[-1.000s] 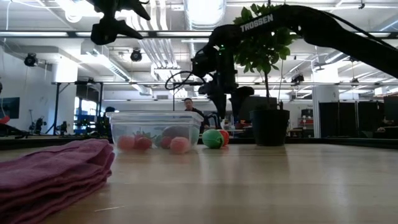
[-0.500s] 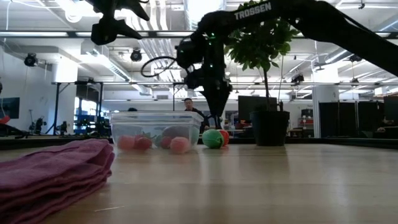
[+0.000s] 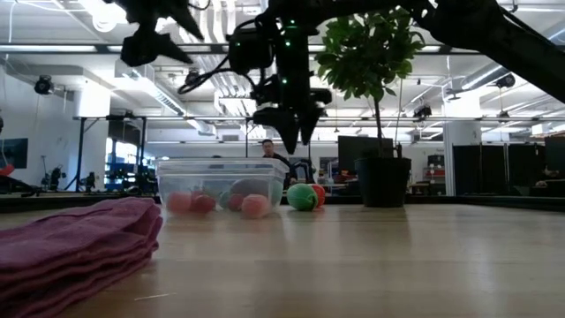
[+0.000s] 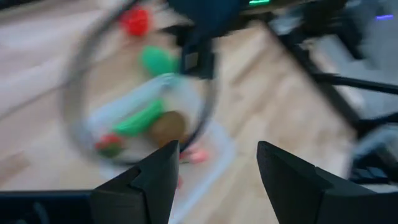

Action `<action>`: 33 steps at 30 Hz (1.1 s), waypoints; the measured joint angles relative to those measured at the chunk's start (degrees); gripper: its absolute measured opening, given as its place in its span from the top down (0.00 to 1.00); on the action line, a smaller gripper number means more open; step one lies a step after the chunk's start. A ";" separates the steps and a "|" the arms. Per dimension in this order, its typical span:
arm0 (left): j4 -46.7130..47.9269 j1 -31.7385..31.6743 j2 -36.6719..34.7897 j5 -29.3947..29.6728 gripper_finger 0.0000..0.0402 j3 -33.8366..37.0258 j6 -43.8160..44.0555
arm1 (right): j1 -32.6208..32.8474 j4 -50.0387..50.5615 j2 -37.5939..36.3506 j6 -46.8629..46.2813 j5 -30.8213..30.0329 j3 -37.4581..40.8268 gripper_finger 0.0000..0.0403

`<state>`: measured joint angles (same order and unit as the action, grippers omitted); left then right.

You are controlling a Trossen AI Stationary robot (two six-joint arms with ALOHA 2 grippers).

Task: Pick and placing Produce into tupperware
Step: Put the red tomato into the transparent container

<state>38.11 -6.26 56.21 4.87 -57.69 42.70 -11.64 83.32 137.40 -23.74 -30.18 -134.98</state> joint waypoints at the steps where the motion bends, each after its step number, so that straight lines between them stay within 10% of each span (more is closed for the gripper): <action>1: 1.86 0.00 -0.08 1.67 0.50 0.00 0.08 | 0.00 1.16 0.00 -3.36 0.00 -0.02 0.43; 8: 10.36 -0.02 -0.20 8.73 0.50 0.02 0.46 | -0.58 3.81 -0.01 -34.02 0.38 0.25 0.43; 20: 8.64 -0.07 -0.20 15.01 0.50 0.01 -10.50 | 0.26 6.57 -0.41 -45.62 3.87 0.62 0.43; 33: 9.54 -0.11 -0.64 27.31 0.50 0.00 -23.33 | 2.10 6.37 -0.63 -78.34 -1.95 2.75 0.43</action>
<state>47.65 -6.37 55.56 32.18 -57.69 19.37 -9.54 89.68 136.77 -102.08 -32.13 -132.22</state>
